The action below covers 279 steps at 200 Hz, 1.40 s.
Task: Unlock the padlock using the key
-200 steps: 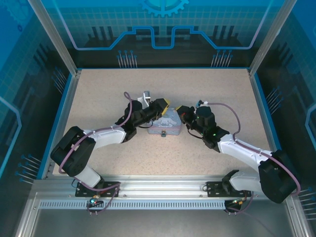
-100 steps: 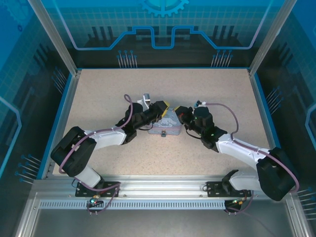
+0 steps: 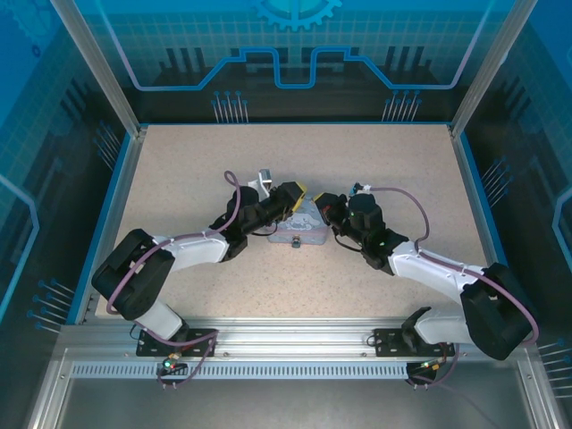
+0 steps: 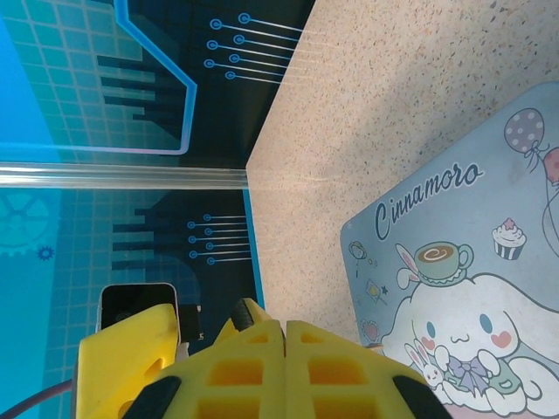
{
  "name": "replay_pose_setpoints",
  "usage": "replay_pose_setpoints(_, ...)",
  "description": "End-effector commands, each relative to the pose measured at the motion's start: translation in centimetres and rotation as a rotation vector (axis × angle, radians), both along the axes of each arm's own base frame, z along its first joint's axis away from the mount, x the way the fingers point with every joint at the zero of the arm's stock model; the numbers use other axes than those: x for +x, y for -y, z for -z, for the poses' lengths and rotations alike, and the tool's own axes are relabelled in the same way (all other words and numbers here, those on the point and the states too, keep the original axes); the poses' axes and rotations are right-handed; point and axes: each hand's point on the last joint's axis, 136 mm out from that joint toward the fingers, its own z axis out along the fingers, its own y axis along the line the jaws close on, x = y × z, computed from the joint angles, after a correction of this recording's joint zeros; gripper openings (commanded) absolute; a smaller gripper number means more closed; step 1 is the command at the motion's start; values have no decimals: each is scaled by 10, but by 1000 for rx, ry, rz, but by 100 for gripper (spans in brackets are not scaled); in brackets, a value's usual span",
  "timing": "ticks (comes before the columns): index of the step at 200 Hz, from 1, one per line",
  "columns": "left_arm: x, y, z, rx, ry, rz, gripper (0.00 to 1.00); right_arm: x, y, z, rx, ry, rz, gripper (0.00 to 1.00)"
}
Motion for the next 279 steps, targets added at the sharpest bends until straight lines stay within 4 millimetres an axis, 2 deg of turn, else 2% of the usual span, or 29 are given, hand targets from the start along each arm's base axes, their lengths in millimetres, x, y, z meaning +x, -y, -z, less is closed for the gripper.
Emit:
replay_pose_setpoints(1, -1, -6, -5, 16, 42, -32, 38, 1, -2, -25, 24, 58, 17, 0)
replay_pose_setpoints(115, -1, -2, -12, -15, 54, -18, 31, 6, -20, -26, 36, 60, -9, 0)
replay_pose_setpoints(193, -2, 0, -14, -23, 59, -18, 16, 6, -22, -22, 33, 51, -11, 0)
replay_pose_setpoints(242, -2, 1, -14, -22, 63, -15, 0, 1, -20, -21, 30, 44, -19, 0)
replay_pose_setpoints(259, -1, 0, -13, -12, 63, -11, 0, -4, -14, -19, 4, 37, -10, 21)
replay_pose_setpoints(270, -2, 1, -13, -5, 67, 1, 0, -8, -5, -18, -24, 39, 0, 49)
replay_pose_setpoints(279, -2, 0, -12, -2, 63, 5, 0, -11, 1, -18, -42, 39, 6, 63)
